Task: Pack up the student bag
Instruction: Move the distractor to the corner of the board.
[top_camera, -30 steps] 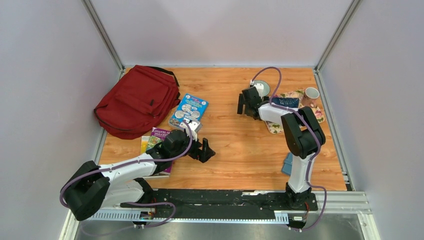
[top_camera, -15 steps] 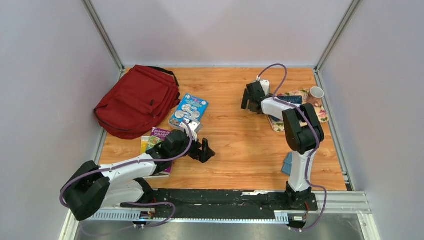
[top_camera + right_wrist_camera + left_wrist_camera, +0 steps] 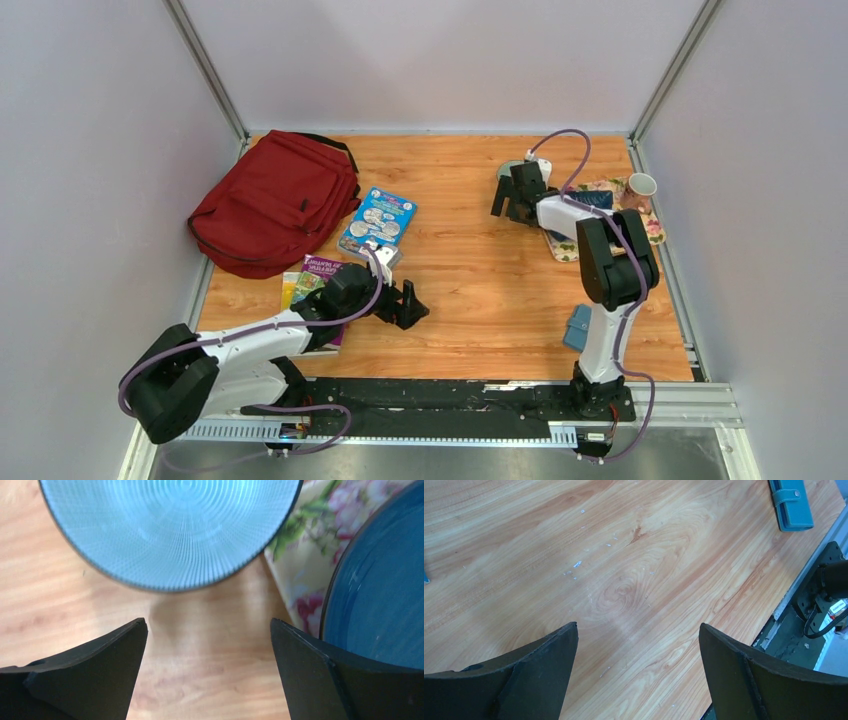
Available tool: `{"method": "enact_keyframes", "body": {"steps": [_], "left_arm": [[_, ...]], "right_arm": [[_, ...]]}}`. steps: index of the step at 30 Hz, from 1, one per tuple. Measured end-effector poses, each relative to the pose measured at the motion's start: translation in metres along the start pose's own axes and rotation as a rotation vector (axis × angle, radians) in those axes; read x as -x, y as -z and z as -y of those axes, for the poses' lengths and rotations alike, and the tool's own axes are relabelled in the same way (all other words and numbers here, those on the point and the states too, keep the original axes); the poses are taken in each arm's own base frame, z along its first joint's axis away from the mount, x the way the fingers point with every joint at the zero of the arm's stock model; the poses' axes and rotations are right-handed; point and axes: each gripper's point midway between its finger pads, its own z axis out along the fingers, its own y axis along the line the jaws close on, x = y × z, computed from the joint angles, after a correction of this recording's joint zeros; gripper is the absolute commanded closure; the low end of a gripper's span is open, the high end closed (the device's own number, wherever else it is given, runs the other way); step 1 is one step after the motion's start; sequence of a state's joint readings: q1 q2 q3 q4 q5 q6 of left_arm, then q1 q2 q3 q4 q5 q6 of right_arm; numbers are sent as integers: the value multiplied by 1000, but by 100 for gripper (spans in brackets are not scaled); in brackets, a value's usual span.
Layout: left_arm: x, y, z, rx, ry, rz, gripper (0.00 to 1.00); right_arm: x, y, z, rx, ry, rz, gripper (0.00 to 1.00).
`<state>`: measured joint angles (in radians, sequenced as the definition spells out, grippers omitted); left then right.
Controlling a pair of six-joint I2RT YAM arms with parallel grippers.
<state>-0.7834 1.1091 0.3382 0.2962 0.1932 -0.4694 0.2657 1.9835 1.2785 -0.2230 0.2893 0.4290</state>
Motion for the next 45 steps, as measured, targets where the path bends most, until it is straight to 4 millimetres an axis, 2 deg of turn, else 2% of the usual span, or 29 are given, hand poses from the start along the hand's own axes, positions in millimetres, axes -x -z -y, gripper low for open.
{"method": "enact_keyframes", "body": {"steps": [2,6,11,14,17,24,28,34,42,45], "left_arm": [[1,0,0,-1,-1,3,2],[-1,1,-1,1,0,0,2],[-1,1,-1,0,-2,0,2],[-1,1,-1,0,-4,0,2],[-1,1,-1,0,-4,1,2],[2,2,1,-5,-7,11,2],[4,3,2,-7,-9,18,2],[6,4,3,-11,-11,27,2],[12,6,3,-3,-14,51,2],[12,6,3,-1,-15,52,2]], "right_arm": [[-5,8,-3,56,12,3,0],[-25,47,1,145,20,-17,0],[-9,109,13,196,-63,100,0],[-4,140,30,180,-153,170,0],[-6,154,56,129,-273,190,0],[-35,145,142,-77,-571,156,0],[-37,140,161,-105,-685,143,0],[-43,119,170,-123,-809,97,0],[-44,82,165,-57,-944,68,0],[-33,74,160,-13,-975,99,0]]}}
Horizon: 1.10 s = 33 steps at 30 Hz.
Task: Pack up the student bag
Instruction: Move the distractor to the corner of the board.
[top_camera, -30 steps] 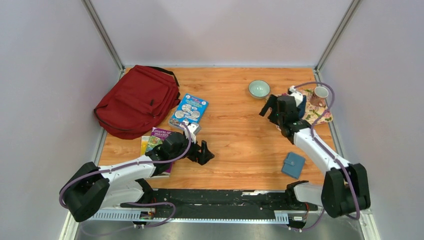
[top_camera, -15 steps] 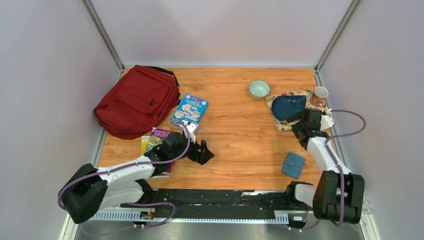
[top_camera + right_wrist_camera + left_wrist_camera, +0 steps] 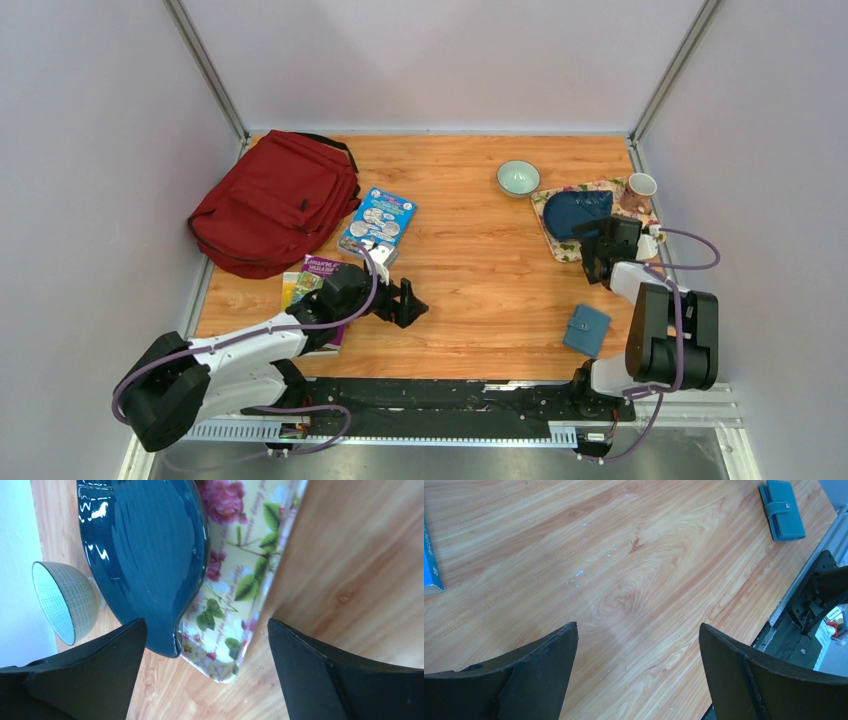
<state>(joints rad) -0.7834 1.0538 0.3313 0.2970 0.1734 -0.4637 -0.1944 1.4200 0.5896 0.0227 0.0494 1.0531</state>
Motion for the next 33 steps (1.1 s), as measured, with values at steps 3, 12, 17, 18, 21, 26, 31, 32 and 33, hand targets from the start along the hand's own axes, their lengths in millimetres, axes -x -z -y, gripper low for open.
{"method": "enact_keyframes", "body": {"steps": [3,12,17,18,21,26,31,32,33], "left_arm": [[0,0,0,1,0,-2,2],[-2,0,-1,3,0,-9,2],[-6,-1,-3,11,3,-26,2],[-7,-1,-3,12,4,-29,2],[-8,-1,-4,16,5,-36,2],[-8,-4,-4,21,7,-48,2],[-4,-7,-3,20,7,-48,2],[-4,-7,-3,20,7,-49,2],[-4,-7,-3,20,7,-49,2]], "right_arm": [[2,-8,-8,34,-26,10,0],[12,-40,-43,87,-31,-31,0],[16,-67,-73,131,18,-88,0],[17,-72,-80,138,34,-100,0],[19,-84,-90,149,76,-120,0],[20,-91,-98,150,149,-150,0],[16,-84,-93,154,221,-158,0],[14,-79,-87,141,230,-155,0],[13,-72,-80,123,238,-155,0]]}}
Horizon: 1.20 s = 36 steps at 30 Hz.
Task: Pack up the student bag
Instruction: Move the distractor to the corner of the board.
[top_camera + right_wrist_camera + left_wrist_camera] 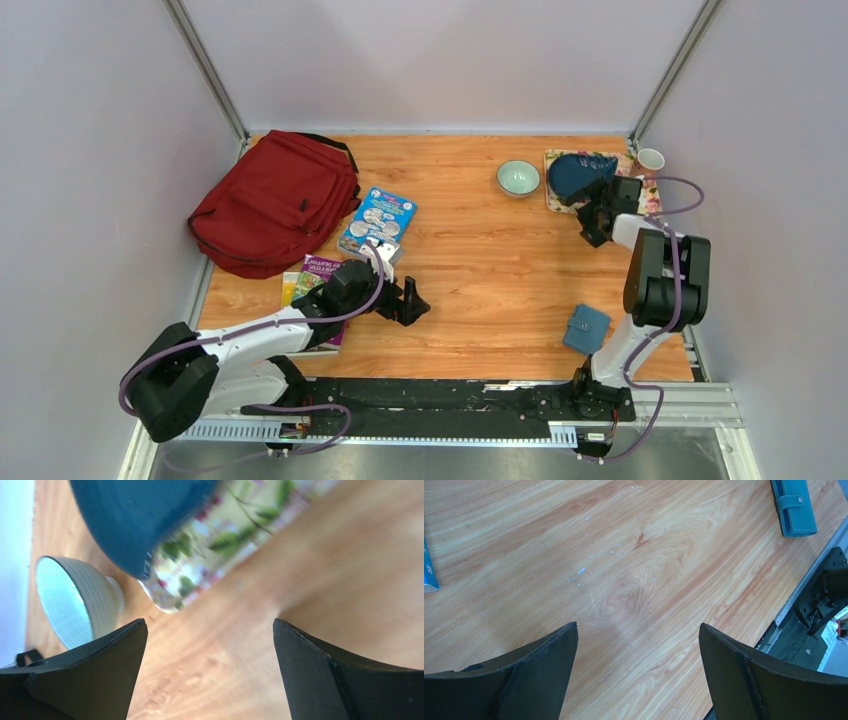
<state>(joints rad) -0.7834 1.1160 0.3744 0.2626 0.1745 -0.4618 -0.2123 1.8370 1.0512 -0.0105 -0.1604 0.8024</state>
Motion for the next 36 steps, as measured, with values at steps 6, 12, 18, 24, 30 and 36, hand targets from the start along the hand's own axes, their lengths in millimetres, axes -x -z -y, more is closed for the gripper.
{"method": "enact_keyframes", "body": {"steps": [6,12,18,24,30,36], "left_arm": [[-1,0,1,-6,0,-3,2],[-1,0,1,-6,0,-4,2],[3,2,3,-11,-3,8,2],[3,3,3,-12,-10,11,2],[3,4,3,-12,-18,10,2],[4,4,3,-12,-20,10,2]], "right_arm": [[9,44,30,-125,6,84,0],[64,64,67,-213,-38,239,0],[98,66,95,-249,-68,343,0],[107,44,107,-219,-72,380,0],[116,19,98,-90,-67,368,0],[131,-6,74,40,-44,320,0]]}}
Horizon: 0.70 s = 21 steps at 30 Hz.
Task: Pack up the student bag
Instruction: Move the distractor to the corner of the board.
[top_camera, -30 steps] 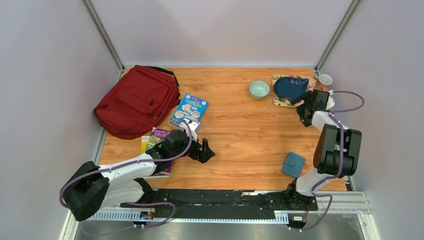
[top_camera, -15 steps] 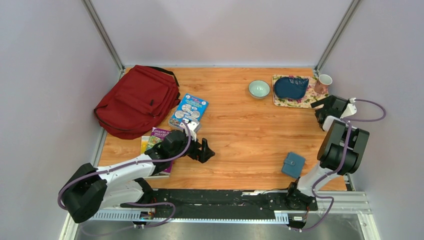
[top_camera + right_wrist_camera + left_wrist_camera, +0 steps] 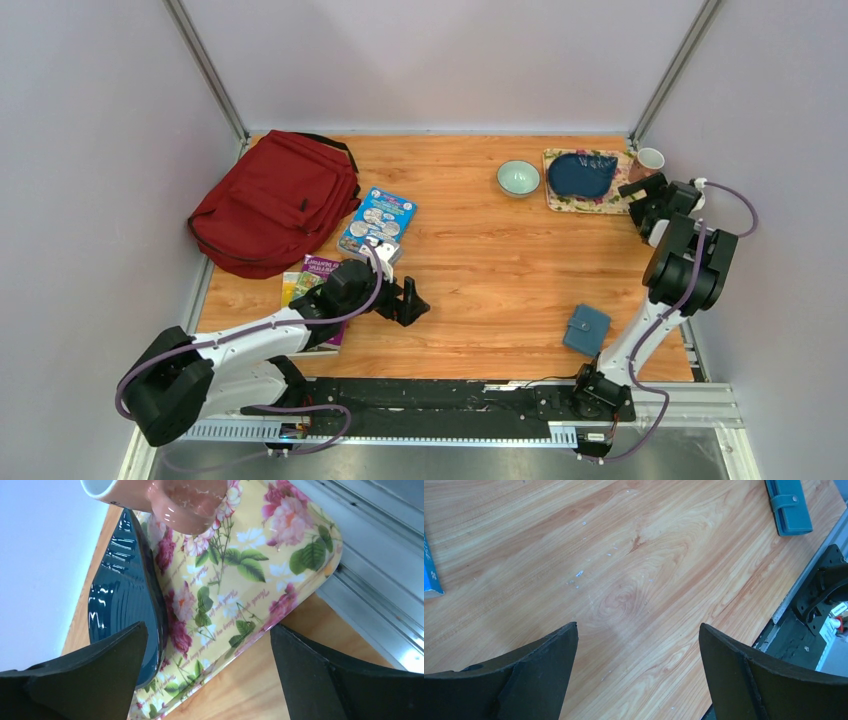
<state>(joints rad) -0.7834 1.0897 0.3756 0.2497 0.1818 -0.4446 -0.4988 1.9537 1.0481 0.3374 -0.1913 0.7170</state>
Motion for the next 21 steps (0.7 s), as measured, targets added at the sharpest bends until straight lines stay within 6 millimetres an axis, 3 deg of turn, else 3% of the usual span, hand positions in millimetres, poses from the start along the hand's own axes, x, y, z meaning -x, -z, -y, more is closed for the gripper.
{"method": "enact_keyframes", "body": {"steps": [12,21], "left_arm": [[0,-2,0,4,0,-9,2],[3,-5,-2,19,0,-19,1]], "right_arm": [[3,-41,-34,139,28,-128,0],[-13,-42,-45,146,93,-178,0]]}}
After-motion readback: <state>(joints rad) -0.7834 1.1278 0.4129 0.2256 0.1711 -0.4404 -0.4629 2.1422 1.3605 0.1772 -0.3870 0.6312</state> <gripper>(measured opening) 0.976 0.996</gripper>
